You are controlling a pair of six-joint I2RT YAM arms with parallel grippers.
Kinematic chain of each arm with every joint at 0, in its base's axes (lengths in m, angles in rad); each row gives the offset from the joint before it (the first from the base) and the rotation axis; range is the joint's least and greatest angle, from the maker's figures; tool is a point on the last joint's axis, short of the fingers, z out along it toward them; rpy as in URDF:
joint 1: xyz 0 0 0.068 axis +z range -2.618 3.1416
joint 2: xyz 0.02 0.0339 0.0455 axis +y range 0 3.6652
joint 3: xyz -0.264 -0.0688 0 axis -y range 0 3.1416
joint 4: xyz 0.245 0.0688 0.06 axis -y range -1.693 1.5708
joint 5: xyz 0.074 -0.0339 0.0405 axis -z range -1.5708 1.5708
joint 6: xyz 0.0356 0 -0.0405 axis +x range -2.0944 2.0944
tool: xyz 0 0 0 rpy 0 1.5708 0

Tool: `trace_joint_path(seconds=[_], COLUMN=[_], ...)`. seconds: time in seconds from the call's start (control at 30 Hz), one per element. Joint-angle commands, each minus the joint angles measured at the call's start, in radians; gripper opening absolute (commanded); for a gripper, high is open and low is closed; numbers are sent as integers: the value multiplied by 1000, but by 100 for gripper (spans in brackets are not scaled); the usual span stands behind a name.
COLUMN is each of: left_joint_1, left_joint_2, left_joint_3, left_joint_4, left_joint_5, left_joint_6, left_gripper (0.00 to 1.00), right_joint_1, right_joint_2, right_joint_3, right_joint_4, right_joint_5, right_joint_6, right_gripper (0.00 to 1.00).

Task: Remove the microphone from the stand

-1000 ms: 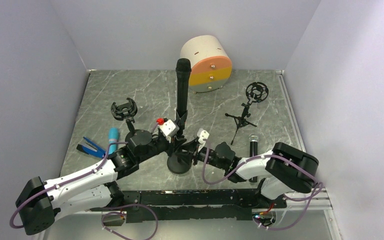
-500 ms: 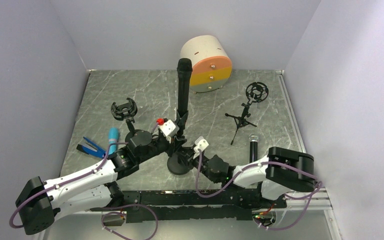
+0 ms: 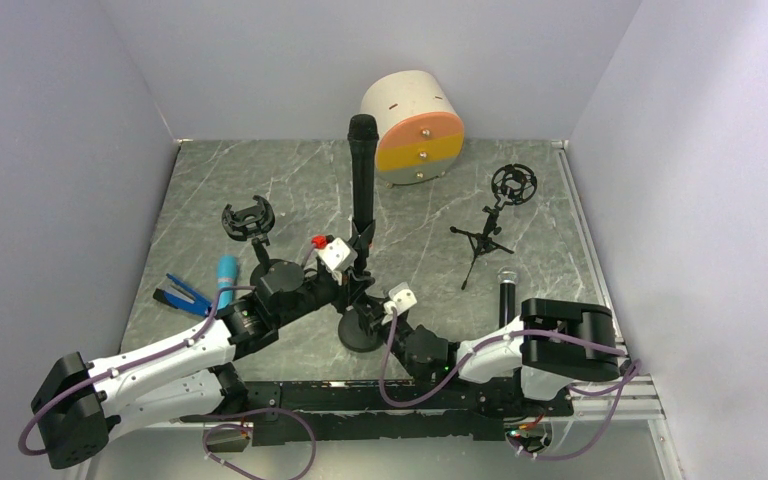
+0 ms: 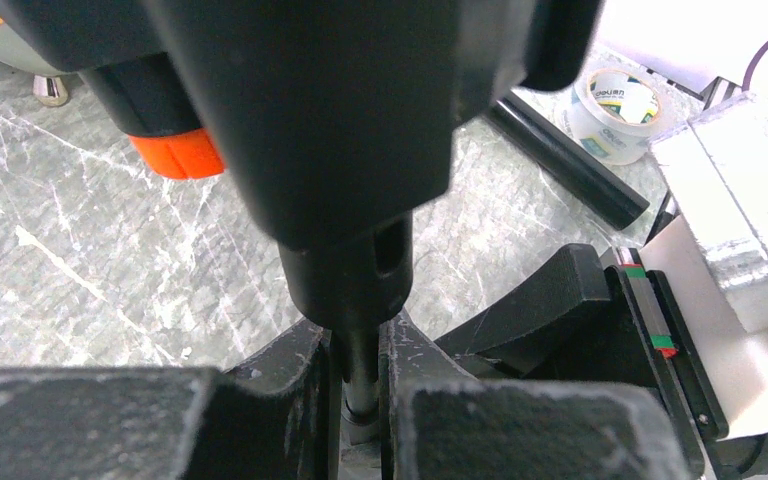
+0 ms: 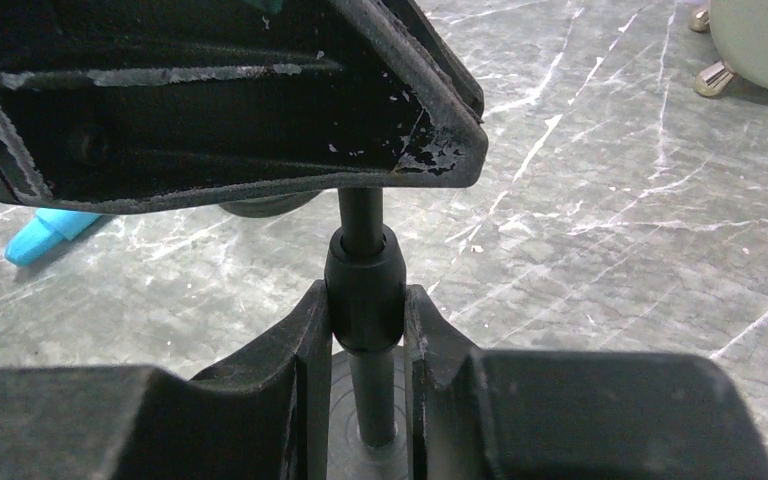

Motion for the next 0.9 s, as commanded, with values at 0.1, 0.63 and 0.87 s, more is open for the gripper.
trace_joint_path(seconds=[0.1, 0.63, 0.87], left_joint_1=[13, 6, 6], left_joint_2=[-14, -39, -37], left_joint_3=[44, -67, -109], left_joint_4=[83, 256, 307], left_joint_5=[-85, 17, 3], left_joint_6=[48, 197, 193], left_gripper=[3, 4, 4], right_joint_1=[0, -243, -262], right_joint_2=[-86, -696, -846], right_joint_3=[-60, 18, 128], right_joint_4=[93, -944, -1055], right_joint_5=[-26, -181, -284], right_joint_6=[39, 596, 497], right_gripper=[54, 78, 81])
